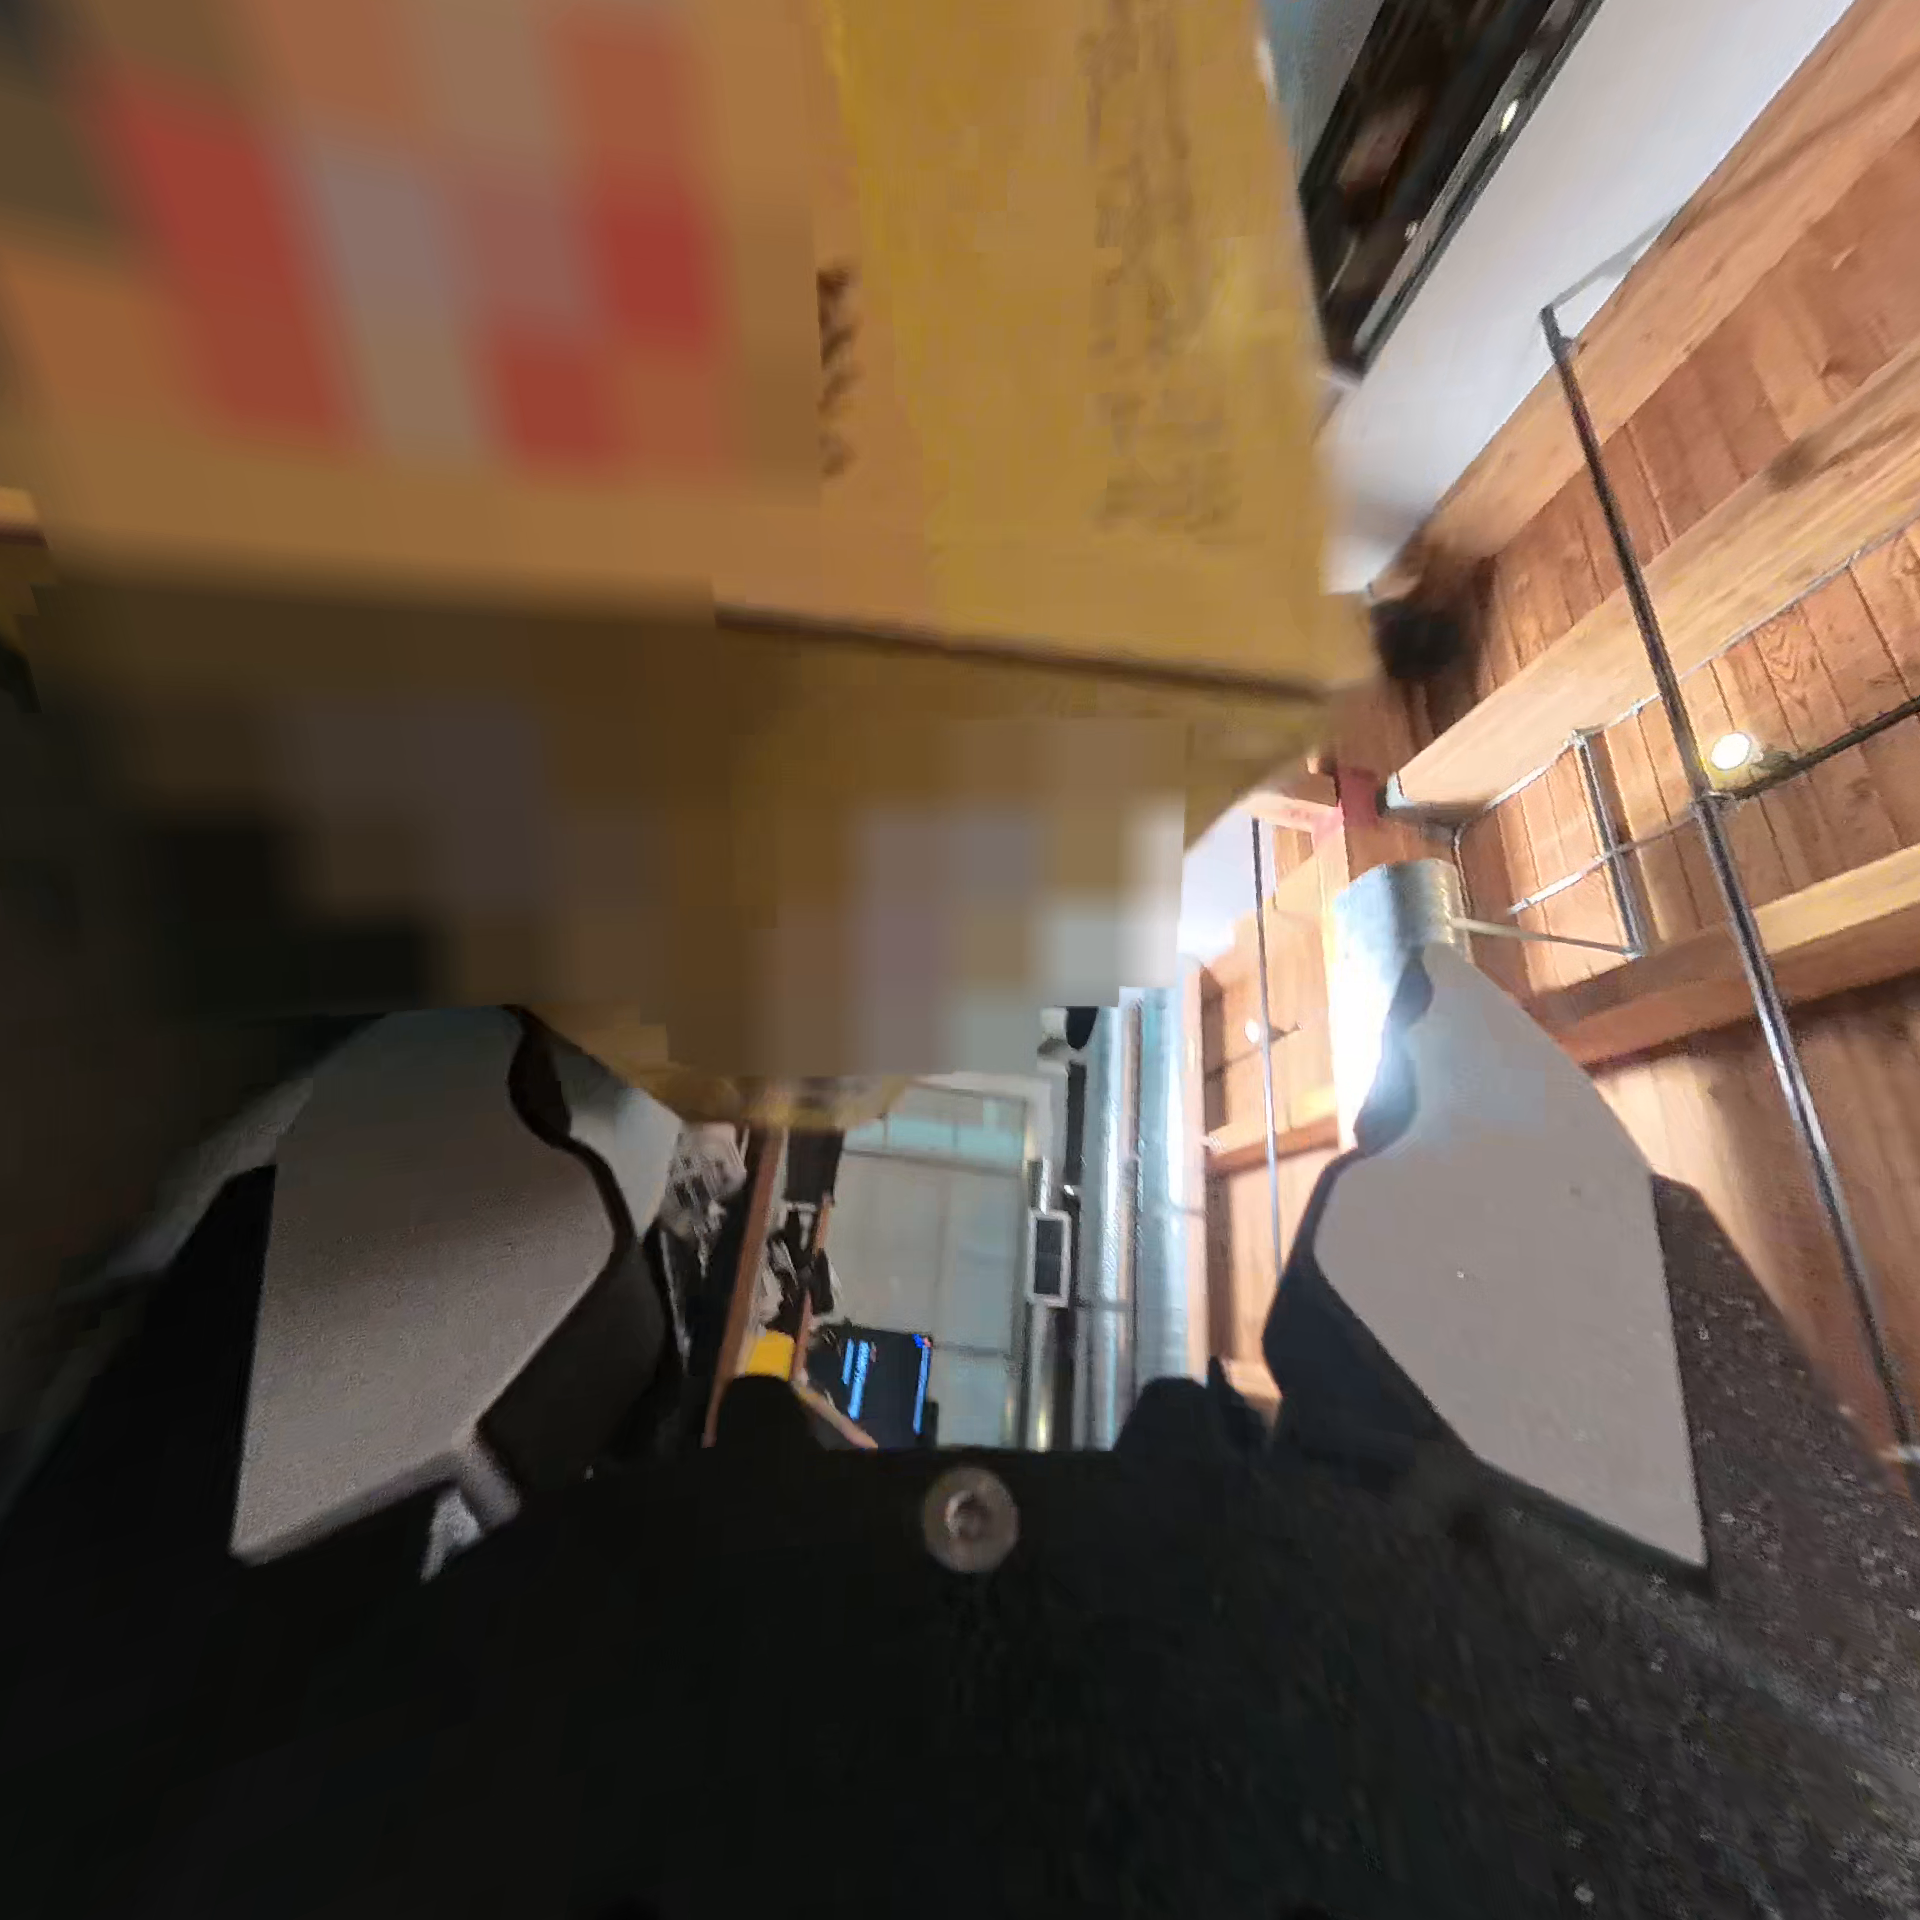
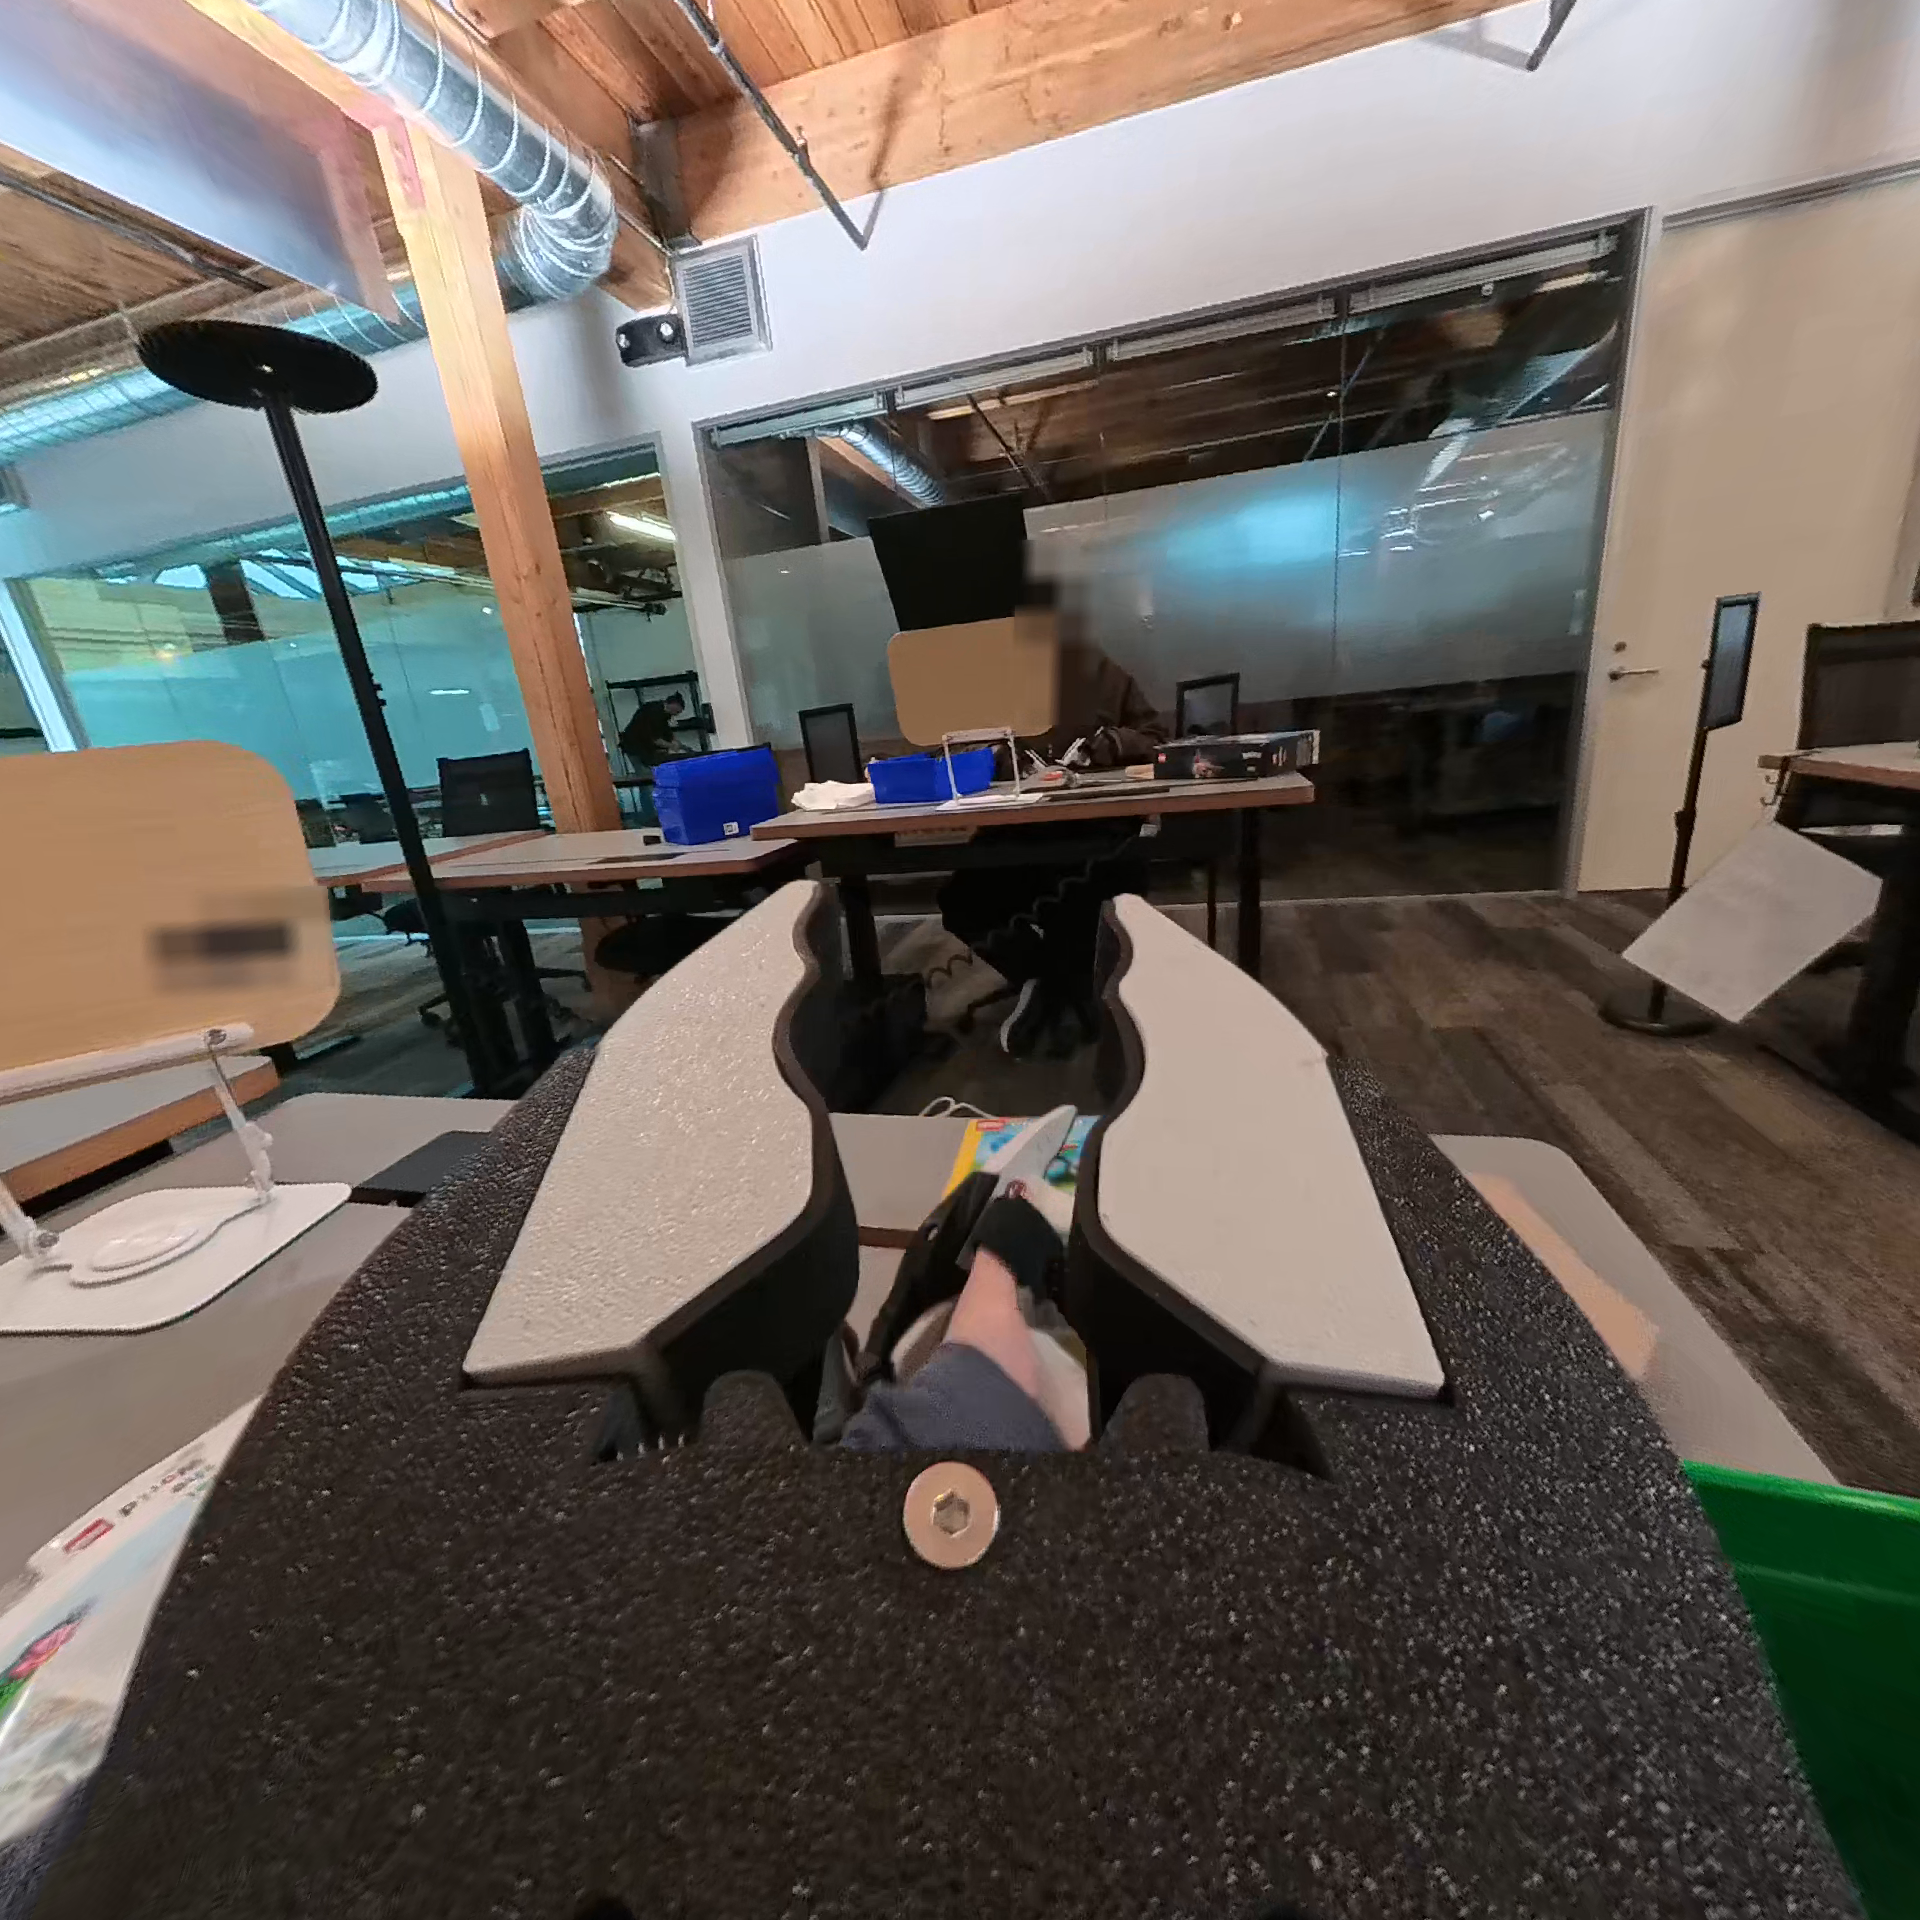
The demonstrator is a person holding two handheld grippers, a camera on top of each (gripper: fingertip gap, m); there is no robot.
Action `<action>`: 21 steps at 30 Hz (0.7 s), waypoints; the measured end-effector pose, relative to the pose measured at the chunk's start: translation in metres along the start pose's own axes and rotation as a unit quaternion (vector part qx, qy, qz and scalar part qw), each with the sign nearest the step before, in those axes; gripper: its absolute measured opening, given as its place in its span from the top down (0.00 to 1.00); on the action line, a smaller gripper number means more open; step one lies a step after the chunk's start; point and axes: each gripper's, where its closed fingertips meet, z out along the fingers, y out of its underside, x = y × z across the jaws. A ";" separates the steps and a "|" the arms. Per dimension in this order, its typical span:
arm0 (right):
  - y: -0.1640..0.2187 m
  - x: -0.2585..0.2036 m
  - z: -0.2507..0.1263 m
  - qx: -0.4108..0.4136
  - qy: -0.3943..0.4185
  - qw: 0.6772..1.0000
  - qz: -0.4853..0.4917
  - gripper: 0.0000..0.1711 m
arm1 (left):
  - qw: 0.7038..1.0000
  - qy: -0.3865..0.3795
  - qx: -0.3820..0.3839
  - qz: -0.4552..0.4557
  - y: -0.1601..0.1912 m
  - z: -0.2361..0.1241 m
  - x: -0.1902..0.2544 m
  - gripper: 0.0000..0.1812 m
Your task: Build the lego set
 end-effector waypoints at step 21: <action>-0.003 -0.006 -0.010 -0.012 0.001 1.000 0.015 0.73 | 0.981 0.006 -0.189 0.031 0.034 -0.064 0.029 0.24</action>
